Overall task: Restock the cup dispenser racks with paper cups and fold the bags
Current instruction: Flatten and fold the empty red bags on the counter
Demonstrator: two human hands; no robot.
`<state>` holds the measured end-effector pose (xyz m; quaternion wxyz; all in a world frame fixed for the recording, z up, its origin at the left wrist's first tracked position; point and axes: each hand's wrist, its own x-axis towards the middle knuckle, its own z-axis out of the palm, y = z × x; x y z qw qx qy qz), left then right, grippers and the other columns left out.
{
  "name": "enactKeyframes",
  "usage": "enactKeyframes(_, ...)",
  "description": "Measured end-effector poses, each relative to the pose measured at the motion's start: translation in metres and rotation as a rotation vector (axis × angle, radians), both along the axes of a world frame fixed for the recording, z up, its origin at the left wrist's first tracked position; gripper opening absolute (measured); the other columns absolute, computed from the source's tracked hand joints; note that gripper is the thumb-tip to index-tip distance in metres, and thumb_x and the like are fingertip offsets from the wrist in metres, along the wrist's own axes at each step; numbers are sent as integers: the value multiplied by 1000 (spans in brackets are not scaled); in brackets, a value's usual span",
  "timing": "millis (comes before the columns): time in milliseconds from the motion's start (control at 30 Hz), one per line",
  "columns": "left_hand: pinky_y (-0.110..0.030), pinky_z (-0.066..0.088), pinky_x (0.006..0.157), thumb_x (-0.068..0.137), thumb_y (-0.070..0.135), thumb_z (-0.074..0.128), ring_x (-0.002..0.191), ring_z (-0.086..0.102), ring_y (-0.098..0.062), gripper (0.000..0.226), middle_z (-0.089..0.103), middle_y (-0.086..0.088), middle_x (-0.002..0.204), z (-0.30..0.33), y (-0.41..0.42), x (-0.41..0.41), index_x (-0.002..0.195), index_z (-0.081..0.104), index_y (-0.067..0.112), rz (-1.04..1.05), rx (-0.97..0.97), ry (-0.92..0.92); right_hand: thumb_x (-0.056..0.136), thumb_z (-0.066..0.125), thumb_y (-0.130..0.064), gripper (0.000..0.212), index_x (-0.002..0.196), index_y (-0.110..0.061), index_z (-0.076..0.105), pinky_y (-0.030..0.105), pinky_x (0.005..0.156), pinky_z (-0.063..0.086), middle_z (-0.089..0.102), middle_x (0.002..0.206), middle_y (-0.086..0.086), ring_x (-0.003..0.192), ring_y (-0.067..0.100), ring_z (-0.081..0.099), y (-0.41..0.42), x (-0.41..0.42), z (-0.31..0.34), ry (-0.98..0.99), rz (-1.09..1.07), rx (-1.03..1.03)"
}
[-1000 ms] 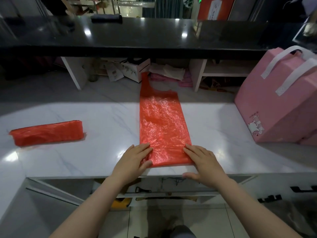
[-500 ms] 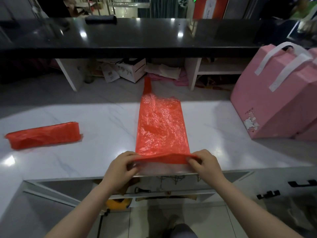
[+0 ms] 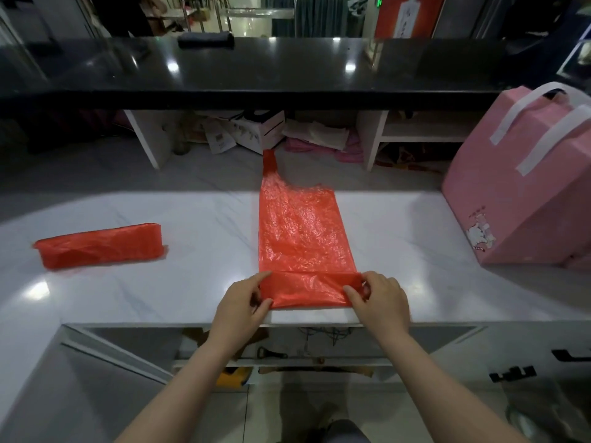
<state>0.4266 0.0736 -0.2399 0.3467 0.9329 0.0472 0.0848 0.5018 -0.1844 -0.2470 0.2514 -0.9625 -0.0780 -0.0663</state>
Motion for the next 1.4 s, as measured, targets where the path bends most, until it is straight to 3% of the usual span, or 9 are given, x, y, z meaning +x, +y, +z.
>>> enactKeyframes(333,-45,53,88,77,11,74,102,54,-21,54,54,-4,109,6,-5,-8,127,58,20,-35,178,-111,90,58,-28,13,101,-25,66,30,67,43,51,77,-22,79,11,48,-9,-2,-5,-22,110,109)
enactKeyframes(433,-59,20,111,75,11,69,137,25,-46,67,30,-22,150,14,-15,3,138,48,20,-251,491,-181,86,62,-31,27,113,-28,62,30,72,45,54,82,-20,81,10,47,-8,-4,-4,-27,132,36)
enactKeyframes(533,-45,-18,113,92,33,42,146,-12,-29,68,-8,0,157,14,-20,12,150,7,37,-452,668,57,88,57,-30,36,123,-30,52,29,69,43,51,80,-21,80,9,46,-7,-7,-2,4,103,84)
enactKeyframes(667,-43,-16,114,97,55,17,145,-18,-21,57,-13,8,158,-2,-17,9,142,-15,49,-412,641,173,87,57,-23,42,127,-26,44,30,60,45,53,70,-12,72,7,50,-5,-6,-1,48,-29,236)
enactKeyframes(833,-44,-21,111,84,73,11,137,-34,-26,65,-28,14,151,-6,-13,8,133,-28,56,-465,685,180,85,51,-22,52,136,-30,44,47,99,40,41,145,1,130,25,37,-8,-9,1,-42,205,-66)
enactKeyframes(933,-44,-15,113,90,66,25,140,-29,-26,67,-27,13,152,-7,-11,8,131,-27,61,-465,658,184,87,25,-56,57,141,-43,33,43,106,23,7,153,-23,144,12,7,-15,-9,4,50,383,-246)
enactKeyframes(1033,-41,-12,114,91,60,39,144,-20,-25,73,-23,3,156,-6,-10,8,131,-22,65,-461,587,180,72,38,-81,85,144,-36,28,39,108,19,18,149,-21,141,10,9,-23,-10,3,68,420,-285)
enactKeyframes(1200,-28,16,114,76,51,67,139,21,-16,91,17,7,152,0,-4,9,147,12,41,-359,278,111,59,74,-63,80,123,-19,54,41,99,36,50,127,0,122,22,44,-25,-15,-2,-61,376,-146)
enactKeyframes(1400,-19,15,108,70,56,68,135,23,-7,87,25,12,147,-4,0,10,144,28,33,-337,249,64,60,84,-38,55,106,-16,63,39,87,48,59,111,-1,98,15,54,-26,-14,2,-66,382,-20)
